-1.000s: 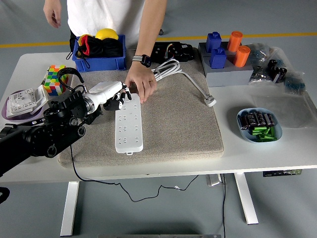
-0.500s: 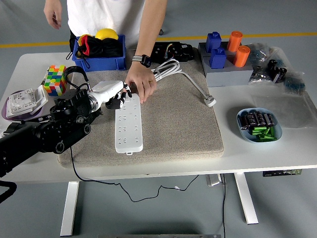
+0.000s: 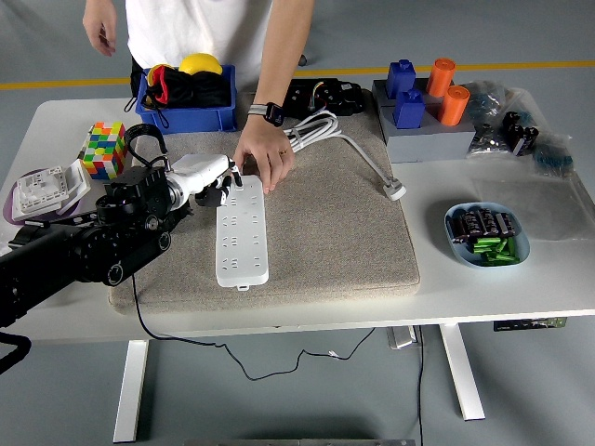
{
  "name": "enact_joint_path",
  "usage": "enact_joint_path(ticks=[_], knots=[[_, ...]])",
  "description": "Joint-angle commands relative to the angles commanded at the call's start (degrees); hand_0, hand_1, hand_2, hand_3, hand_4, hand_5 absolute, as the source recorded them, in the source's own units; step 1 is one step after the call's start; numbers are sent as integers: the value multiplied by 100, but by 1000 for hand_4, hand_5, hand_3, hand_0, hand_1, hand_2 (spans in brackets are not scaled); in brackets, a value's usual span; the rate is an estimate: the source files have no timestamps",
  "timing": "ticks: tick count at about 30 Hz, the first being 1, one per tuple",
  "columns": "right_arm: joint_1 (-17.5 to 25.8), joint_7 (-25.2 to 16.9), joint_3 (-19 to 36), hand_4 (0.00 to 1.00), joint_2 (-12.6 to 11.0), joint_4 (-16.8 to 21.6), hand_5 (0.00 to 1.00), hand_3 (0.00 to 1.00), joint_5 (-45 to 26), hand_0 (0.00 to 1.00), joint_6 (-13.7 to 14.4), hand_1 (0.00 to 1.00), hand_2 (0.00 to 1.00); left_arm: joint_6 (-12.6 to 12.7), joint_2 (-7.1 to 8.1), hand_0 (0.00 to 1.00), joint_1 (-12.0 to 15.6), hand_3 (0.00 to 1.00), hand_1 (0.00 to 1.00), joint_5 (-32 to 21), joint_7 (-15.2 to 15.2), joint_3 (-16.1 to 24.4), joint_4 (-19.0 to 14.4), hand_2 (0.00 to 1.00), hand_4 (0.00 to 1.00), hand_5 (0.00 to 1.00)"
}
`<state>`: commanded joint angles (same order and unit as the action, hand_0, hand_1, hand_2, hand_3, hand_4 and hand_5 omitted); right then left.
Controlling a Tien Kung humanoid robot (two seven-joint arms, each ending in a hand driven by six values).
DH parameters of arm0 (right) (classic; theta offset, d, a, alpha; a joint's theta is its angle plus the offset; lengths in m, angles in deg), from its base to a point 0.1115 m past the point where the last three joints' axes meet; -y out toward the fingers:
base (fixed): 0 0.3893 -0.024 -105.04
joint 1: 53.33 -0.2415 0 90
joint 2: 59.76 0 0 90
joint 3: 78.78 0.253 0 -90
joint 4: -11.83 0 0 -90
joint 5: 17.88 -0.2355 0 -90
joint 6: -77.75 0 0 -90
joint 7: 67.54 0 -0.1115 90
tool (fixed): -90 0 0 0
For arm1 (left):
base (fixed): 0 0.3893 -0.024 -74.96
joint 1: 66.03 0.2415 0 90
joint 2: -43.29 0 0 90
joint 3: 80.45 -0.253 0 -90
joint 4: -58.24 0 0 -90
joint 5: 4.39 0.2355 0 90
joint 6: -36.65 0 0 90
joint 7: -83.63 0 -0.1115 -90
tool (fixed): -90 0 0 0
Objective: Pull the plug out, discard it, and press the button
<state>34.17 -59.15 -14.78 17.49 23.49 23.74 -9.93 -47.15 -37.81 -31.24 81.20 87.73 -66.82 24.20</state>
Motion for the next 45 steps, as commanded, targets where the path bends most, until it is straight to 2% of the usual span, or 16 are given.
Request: enact_joint_path(ticks=[23,31,38,42,45], knots=[[36,-4,5,665,18,-4,515,620,9,750,-3,667,656,20,-2,309,41,635,107,-25,-16,-182,-13,72,2,2],[43,-1,56,665,16,-6,515,619,29,750,-3,667,656,56,128,303,38,627,105,250,-32,255,-295,72,2,2],[36,-2,35,665,15,-8,515,620,18,750,-5,668,656,4,261,302,38,624,102,407,41,453,-633,71,2,2],[40,-6,44,665,10,-1,515,619,31,750,7,667,656,-12,372,305,198,623,116,563,74,846,-911,88,2,2],[78,-4,79,665,26,-6,515,619,39,750,3,667,656,-43,478,305,437,623,116,722,106,1378,-1264,88,2,2]])
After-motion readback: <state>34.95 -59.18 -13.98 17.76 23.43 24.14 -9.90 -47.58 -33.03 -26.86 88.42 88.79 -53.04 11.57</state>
